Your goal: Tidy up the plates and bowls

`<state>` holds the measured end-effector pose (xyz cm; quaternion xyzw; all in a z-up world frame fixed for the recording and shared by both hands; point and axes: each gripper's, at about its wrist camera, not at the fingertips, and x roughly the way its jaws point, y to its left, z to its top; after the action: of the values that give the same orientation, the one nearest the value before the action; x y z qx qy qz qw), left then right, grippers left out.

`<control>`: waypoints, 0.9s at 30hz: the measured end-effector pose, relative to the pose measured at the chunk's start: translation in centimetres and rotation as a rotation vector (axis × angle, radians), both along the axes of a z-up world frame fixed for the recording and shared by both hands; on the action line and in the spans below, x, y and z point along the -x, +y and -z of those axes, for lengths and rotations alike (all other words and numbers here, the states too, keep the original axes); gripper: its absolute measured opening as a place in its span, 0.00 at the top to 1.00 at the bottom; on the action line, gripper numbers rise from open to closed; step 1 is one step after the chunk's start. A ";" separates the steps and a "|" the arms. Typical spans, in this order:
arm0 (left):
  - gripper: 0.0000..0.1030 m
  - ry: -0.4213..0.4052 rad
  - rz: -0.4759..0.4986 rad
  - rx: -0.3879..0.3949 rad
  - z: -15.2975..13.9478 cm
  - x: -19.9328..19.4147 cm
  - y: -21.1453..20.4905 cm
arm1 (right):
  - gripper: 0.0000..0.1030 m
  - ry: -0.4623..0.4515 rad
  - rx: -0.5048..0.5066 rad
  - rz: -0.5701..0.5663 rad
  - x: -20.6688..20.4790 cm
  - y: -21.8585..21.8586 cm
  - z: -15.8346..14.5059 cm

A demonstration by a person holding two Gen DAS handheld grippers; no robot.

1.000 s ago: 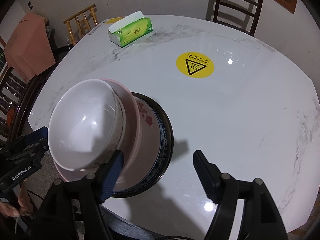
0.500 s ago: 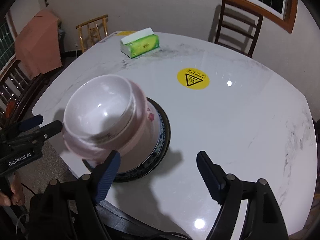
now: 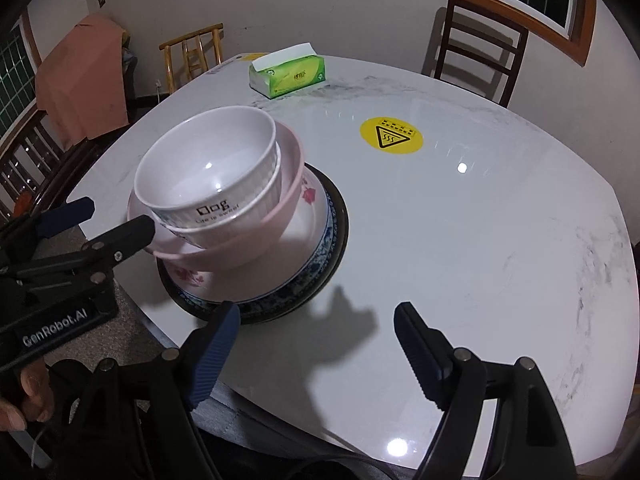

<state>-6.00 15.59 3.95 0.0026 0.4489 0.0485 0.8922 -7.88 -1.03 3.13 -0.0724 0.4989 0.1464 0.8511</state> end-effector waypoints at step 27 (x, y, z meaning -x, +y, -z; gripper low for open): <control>0.25 0.005 0.041 -0.036 0.0 -0.4 -3.6 | 0.21 0.004 -0.013 0.002 0.4 -0.8 0.2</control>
<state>-5.63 12.03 3.94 0.0279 0.4502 0.0379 0.8917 -8.26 -1.84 2.93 -0.0662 0.4998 0.1490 0.8506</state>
